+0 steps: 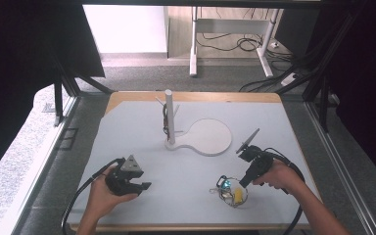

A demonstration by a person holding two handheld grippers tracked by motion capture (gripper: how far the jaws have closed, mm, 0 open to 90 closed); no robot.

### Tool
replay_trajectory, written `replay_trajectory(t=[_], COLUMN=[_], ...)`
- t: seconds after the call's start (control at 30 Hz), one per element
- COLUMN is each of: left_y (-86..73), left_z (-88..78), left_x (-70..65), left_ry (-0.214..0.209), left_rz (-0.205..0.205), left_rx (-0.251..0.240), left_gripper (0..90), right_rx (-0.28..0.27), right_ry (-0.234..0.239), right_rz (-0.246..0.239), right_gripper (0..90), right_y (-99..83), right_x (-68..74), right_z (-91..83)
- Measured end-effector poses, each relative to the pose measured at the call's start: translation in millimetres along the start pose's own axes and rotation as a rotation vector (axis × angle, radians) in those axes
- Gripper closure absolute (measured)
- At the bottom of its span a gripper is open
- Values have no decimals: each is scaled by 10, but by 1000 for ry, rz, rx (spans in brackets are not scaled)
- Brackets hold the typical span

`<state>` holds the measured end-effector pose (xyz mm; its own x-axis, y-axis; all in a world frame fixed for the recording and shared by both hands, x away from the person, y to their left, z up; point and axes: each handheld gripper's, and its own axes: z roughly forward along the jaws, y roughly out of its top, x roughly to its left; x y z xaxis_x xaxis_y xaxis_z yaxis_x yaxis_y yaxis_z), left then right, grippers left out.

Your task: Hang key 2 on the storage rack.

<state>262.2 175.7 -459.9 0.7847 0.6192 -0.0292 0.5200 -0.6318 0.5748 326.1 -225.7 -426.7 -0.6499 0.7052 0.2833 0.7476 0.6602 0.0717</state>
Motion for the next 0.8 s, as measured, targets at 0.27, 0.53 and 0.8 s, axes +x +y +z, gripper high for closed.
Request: replay_trajectory(t=[0.27,0.53,0.8], left_y=[-7,-21,-44], left_z=[3,-6,-26], left_x=[3,16,42], left_ry=[-2,-5,-4], left_rz=[2,-6,-25], left_rx=[-4,-9,-29], left_gripper=[492,494,498], right_rx=[-17,-22,-8], right_ry=[8,15,-7], right_rz=[-24,-43,-49], right_gripper=[879,882,883], right_y=[-5,61,172], right_x=[70,103,99], right_z=[-81,-374,-696])
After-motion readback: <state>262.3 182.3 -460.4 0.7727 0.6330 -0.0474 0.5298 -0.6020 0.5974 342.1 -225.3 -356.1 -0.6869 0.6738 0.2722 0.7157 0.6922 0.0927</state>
